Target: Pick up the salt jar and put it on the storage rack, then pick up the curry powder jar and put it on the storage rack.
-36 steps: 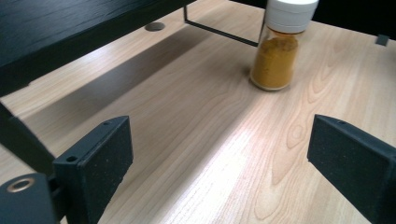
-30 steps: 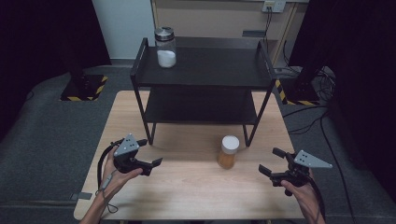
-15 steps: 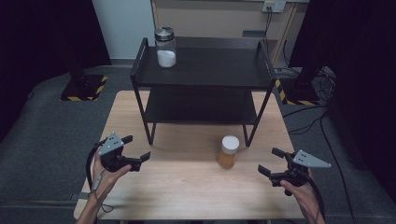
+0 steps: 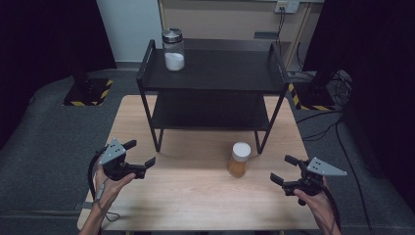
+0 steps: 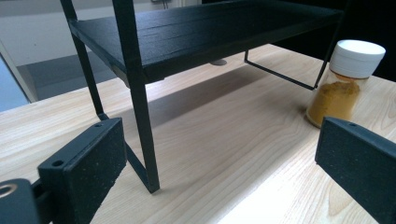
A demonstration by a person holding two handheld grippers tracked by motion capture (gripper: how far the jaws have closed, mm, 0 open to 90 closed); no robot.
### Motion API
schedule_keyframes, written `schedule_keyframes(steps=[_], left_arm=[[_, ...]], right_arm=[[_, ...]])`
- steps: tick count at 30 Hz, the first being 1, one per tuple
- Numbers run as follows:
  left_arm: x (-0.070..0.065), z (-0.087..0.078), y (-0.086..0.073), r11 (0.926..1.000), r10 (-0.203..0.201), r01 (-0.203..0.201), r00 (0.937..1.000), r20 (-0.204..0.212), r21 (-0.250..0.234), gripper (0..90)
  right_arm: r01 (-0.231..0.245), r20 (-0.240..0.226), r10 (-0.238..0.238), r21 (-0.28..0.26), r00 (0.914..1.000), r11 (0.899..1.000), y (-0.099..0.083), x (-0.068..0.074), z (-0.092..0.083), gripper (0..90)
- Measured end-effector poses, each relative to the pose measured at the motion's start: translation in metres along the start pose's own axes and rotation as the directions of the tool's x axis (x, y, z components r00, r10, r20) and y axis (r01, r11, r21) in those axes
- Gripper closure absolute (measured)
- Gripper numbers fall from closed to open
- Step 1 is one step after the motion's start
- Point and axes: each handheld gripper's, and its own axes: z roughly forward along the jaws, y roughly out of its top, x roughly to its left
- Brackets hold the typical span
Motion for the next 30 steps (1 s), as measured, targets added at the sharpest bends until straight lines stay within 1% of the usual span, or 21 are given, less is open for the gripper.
schedule_keyframes(steps=[2, 7, 11, 14, 17, 21, 24, 26, 27, 30], left_arm=[[0.000, -0.001, 0.000, 0.9999, 0.010, -0.010, 1.0000, 0.001, 0.007, 0.9], [0.001, -0.002, -0.002, 0.9999, -0.011, 0.011, 0.9999, 0.013, -0.007, 1.1], [0.000, 0.001, 0.000, 0.9999, 0.004, -0.004, 0.9999, 0.010, 0.012, 0.9], [0.000, 0.001, 0.000, 0.9999, 0.011, -0.011, 0.9998, 0.014, 0.013, 0.9], [0.001, 0.001, -0.001, 1.0000, 0.005, -0.005, 0.9998, 0.021, 0.008, 0.9], [0.002, 0.000, -0.001, 1.0000, 0.007, -0.008, 0.9998, 0.020, 0.005, 0.8], [0.004, -0.002, -0.003, 1.0000, 0.001, -0.001, 0.9996, 0.028, 0.002, 0.9], [0.005, -0.003, -0.003, 1.0000, 0.004, -0.004, 0.9996, 0.028, 0.002, 0.8], [0.005, -0.003, -0.004, 1.0000, 0.002, -0.001, 0.9996, 0.030, -0.001, 0.8], [0.007, -0.005, -0.005, 1.0000, 0.004, -0.004, 0.9994, 0.035, -0.005, 0.9]], right_arm=[[0.002, 0.001, -0.002, -0.001, 1.0000, 1.000, 0.000, 0.001, 0.000, 1.4], [0.002, 0.008, -0.002, -0.009, 1.0000, 1.000, 0.000, 0.004, -0.002, 1.5], [-0.011, 0.013, 0.011, -0.017, 0.9999, 1.000, -0.002, 0.001, -0.003, 1.4], [-0.007, 0.013, 0.007, -0.014, 0.9999, 1.000, -0.002, 0.001, -0.004, 1.4], [0.003, 0.004, -0.003, -0.016, 1.0000, 1.000, -0.001, 0.002, -0.004, 1.3], [0.014, -0.005, -0.014, -0.014, 0.9999, 1.000, 0.001, 0.003, -0.004, 0.9], [0.026, -0.006, -0.026, -0.008, 0.9996, 1.000, 0.005, 0.004, -0.006, 0.7], [0.034, -0.008, -0.034, -0.007, 0.9994, 0.999, 0.008, 0.005, -0.007, 0.7], [0.037, -0.005, -0.037, -0.005, 0.9993, 0.999, 0.011, 0.006, -0.008, 0.7], [0.049, -0.025, -0.049, 0.009, 0.9985, 0.999, 0.024, 0.007, -0.010, 0.7]])
